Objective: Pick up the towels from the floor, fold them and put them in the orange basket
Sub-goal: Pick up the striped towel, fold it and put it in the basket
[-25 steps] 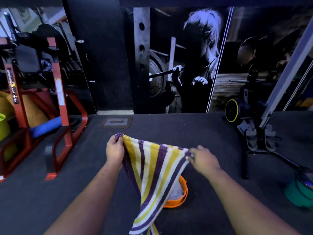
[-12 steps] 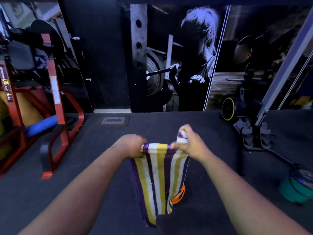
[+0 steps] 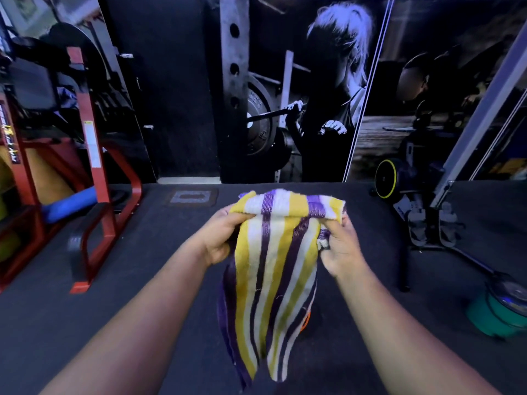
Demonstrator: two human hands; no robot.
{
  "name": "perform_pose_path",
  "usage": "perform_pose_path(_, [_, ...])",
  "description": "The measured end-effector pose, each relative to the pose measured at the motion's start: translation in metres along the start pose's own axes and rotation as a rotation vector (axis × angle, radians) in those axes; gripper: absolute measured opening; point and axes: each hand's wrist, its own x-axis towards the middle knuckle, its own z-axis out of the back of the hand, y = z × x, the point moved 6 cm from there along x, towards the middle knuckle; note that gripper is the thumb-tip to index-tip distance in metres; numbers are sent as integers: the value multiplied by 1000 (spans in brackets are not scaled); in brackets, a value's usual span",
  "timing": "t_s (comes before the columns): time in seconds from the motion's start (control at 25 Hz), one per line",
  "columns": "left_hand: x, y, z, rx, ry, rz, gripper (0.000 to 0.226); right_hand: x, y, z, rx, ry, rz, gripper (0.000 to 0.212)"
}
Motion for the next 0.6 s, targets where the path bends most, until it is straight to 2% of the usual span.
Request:
perform_pose_path(0.04, [1, -3, -13, -29, 19, 1, 27, -5, -13, -2, 42, 6, -47, 59])
perform_pose_path(0.12, [9, -12, -31, -37, 10, -4, 24, -30, -46, -7, -94, 134, -253, 87])
perform_pose_path(0.16, [12, -16, -35, -44, -8, 8, 20, -48, -58, -15, -229, 272, -331, 86])
perform_pose_path(0.2, [15, -16, -33, -75, -20, 14, 17, -58, -66, -22, -361, 389, -355, 73])
perform_pose_path(0.24, [18, -14, -28, -133, -42, 29, 18, -60, -70, -30, -431, 426, -316, 56])
perform_pose_path(0.32, [22, 1, -11, -197, -77, -1, 32, -47, -64, -39, -414, 279, -208, 30])
perform_pose_path(0.4, [14, 43, 12, -85, -27, -27, 65, -33, -51, -43, -402, 150, -133, 26])
perform_pose_path(0.48, [-8, 92, 22, 79, 59, 98, 88, -23, -39, -46, -442, 139, -57, 26])
perform_pose_path(0.52, [-16, 114, 23, 144, 109, 155, 88, -18, -36, -44, -502, 130, -24, 27])
perform_pose_path(0.6, [-23, 135, 12, 219, 129, 193, 65, -12, -36, -43, -660, 103, 9, 35])
